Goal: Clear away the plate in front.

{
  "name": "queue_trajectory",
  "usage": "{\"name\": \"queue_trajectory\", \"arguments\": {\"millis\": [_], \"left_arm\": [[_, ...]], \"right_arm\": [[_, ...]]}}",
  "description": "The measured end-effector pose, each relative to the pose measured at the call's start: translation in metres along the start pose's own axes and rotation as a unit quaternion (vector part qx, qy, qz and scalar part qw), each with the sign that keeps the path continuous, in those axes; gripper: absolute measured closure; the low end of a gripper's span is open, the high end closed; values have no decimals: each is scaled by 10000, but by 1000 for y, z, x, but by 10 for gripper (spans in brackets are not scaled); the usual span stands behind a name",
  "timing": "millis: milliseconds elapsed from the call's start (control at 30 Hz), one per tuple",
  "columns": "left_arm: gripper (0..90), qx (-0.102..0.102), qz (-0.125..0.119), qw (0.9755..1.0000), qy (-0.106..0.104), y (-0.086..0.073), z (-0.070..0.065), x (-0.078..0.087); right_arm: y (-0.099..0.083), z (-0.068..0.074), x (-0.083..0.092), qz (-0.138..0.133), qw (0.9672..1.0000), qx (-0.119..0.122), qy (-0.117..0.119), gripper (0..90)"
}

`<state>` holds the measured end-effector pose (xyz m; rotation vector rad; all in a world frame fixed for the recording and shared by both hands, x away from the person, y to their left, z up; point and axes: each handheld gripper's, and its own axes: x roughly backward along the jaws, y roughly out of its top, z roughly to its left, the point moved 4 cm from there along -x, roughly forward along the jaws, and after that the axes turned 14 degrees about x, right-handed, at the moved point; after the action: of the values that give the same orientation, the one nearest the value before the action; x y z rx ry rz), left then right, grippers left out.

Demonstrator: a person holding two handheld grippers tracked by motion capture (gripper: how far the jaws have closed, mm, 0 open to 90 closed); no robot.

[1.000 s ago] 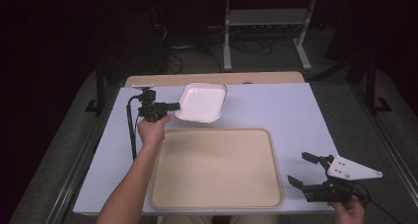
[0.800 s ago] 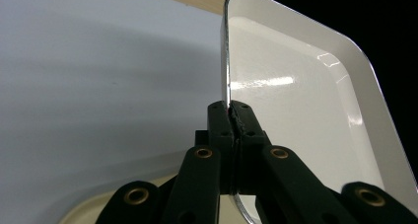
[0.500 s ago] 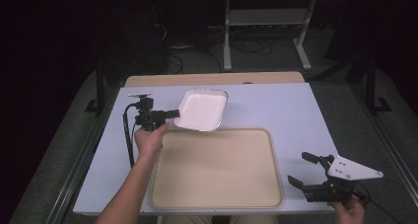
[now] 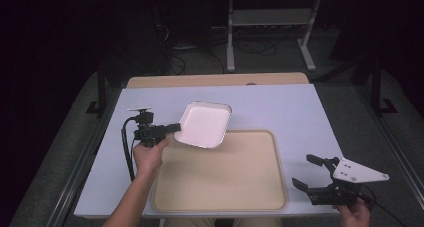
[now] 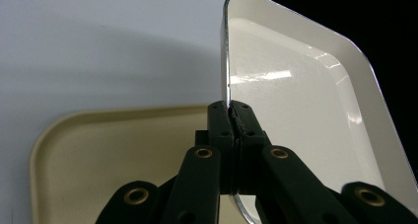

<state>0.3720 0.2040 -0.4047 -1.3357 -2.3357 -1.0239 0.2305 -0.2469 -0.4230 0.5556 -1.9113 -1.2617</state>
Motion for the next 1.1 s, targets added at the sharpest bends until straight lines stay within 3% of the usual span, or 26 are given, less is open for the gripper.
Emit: {"name": "queue_trajectory", "arguments": {"millis": [233,433,833,1100], "left_arm": [[885,-14,49,9999,-144,-18,-1,5],[884,-51,110,9998,-147,-30,-3,8],[884,-17,268,9996,-19,-65,8,5],[883,4,433,9990,109,-79,12,0]], "right_arm": [[0,0,0,1,10000,-21,-11,129],[0,1,0,19,10000,-5,-15,129],[1,2,-1,31,10000,2,-7,129],[1,2,-2,56,10000,24,2,129]]}}
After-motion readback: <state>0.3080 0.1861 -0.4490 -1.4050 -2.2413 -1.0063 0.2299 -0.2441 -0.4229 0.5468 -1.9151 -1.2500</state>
